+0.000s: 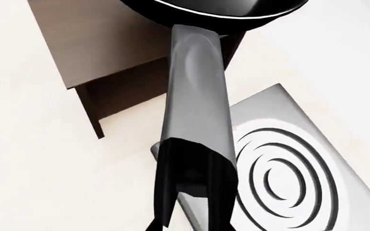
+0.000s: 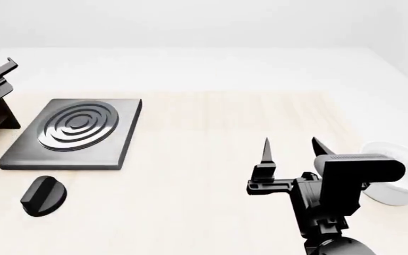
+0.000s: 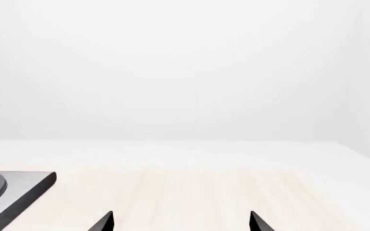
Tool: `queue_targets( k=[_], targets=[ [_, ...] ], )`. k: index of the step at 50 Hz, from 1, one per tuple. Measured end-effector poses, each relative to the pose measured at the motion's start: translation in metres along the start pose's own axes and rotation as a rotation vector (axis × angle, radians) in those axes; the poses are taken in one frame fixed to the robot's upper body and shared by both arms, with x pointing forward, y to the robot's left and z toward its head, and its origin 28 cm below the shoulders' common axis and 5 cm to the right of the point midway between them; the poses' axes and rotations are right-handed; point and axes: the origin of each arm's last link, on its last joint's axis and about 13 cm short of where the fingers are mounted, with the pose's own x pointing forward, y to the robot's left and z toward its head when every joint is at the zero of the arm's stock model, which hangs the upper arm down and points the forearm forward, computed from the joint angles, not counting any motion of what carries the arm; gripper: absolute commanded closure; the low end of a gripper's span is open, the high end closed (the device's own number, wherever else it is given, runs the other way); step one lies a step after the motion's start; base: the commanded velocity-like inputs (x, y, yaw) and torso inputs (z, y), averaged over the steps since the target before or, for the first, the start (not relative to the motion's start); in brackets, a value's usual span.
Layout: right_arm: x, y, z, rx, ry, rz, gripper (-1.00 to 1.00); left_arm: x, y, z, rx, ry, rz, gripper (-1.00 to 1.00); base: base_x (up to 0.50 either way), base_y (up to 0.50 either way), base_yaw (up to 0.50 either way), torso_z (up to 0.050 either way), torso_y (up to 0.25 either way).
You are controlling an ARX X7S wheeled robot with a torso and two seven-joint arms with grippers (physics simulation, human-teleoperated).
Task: Put the frying pan on top of the cabinet.
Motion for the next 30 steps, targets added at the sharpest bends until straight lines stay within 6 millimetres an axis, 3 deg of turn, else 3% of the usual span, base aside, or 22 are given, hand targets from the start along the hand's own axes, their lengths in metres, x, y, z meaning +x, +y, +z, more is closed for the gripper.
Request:
queue_targets(
  k=[26,30],
  targets=[
    [-0.0009,0.0002,-0.0026,0.003,0.007,0.000,-1.00,0.0097,0.0086,0.0001,-0.049,0.033,0.126,1.00,0.00,0.00,0.00,0.001,0.001],
    [-0.0010,0.0003,-0.0030,0.004,0.008,0.000,-1.00,0.0100,0.0093,0.0008,-0.044,0.021,0.136,1.00,0.00,0.00,0.00,0.000,-0.247]
  ],
)
